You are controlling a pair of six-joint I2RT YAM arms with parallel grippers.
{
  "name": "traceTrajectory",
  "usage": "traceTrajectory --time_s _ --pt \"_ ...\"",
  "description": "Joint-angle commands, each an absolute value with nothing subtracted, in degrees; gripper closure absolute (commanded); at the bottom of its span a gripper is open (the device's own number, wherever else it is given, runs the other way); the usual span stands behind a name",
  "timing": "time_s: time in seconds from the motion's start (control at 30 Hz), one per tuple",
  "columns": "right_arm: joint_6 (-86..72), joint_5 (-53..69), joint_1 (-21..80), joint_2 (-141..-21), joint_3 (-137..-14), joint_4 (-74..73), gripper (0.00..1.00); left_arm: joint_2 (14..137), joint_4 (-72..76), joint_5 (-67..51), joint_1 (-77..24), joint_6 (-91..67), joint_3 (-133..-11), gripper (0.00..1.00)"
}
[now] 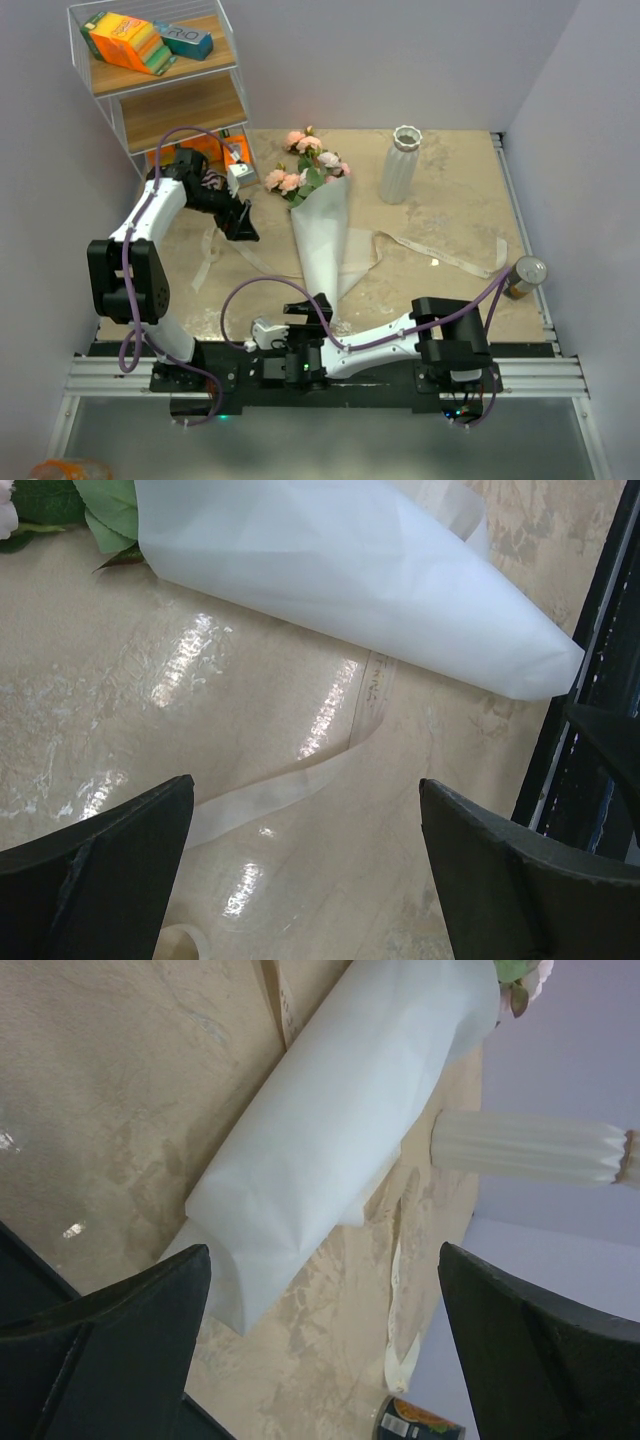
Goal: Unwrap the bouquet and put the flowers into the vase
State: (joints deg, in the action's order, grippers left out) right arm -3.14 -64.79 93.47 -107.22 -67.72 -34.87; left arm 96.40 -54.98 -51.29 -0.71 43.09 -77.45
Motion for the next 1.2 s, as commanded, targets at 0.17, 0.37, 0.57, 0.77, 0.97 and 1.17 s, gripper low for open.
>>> traceTrajectory --time_s 0.17,0.37,0.57,0.77,0.97,1.17 --pt "-8.53 -66.35 93.52 -107.13 -69.26 -39.38 0.01 94.48 -56.07 -53.00 -0.18 44.82 -79.19 0.01" --pt "-6.86 -66.80 93.16 -108.89 -69.17 -36.92 0.01 94.75 -56.16 -52.65 -0.09 44.82 -79.63 0.01" --pt "-6.42 -69.43 91.41 -111.97 -68.38 -35.34 0.01 95.10 -56.08 -52.65 -0.18 44.82 -79.63 0.01" --pt "-5.19 -72.33 89.74 -112.68 -69.34 -33.49 0.02 95.36 -55.81 -52.82 -0.18 44.74 -79.72 0.01" --pt "-2.11 -73.65 88.86 -111.36 -69.35 -30.06 0.09 94.92 -55.81 -52.65 -0.09 44.82 -79.63 0.01" --pt "-0.26 -74.27 88.68 -110.22 -68.38 -26.03 0.23 94.75 -55.72 -53.00 0.00 44.91 -79.28 0.01"
